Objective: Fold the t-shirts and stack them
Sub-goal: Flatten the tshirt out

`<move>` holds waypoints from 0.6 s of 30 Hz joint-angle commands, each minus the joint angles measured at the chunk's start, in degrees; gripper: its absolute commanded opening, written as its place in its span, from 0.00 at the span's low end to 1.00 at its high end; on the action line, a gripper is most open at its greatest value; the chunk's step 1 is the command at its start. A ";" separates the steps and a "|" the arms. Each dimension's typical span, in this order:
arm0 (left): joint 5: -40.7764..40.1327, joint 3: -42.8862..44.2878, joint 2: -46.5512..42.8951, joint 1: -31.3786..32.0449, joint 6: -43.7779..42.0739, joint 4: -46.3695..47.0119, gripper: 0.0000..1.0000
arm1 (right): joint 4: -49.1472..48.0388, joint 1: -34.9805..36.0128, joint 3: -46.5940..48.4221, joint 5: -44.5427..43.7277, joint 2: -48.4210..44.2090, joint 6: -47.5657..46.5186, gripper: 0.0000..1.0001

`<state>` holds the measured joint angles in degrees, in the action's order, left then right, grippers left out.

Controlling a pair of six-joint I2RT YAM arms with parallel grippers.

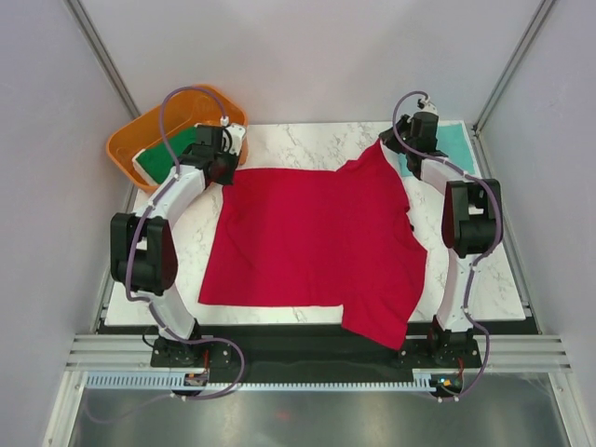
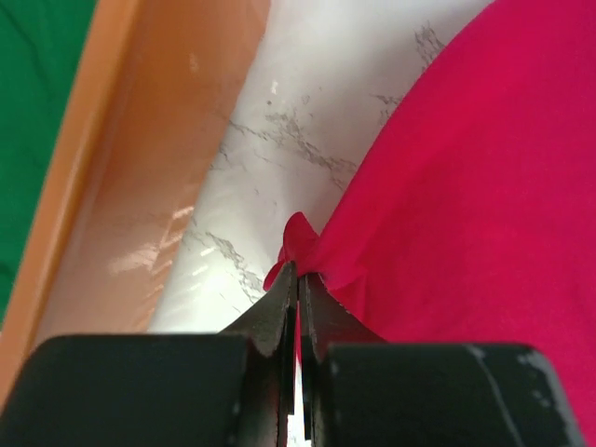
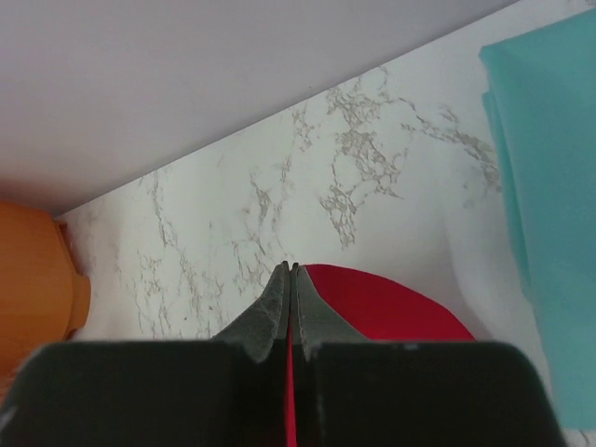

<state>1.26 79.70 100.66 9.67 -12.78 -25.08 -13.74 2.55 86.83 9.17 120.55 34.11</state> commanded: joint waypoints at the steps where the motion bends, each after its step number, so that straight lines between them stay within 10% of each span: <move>1: -3.18 5.45 1.72 0.00 -4.19 3.90 0.02 | -4.98 0.53 6.85 3.48 4.41 1.40 0.00; 18: -16.99 4.50 -5.21 -0.44 -6.30 2.58 0.02 | -6.21 10.11 10.56 -3.98 5.39 -1.59 0.00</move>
<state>-12.64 83.99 99.92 9.69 -16.36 -23.92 -16.86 12.51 97.49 8.51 128.40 33.21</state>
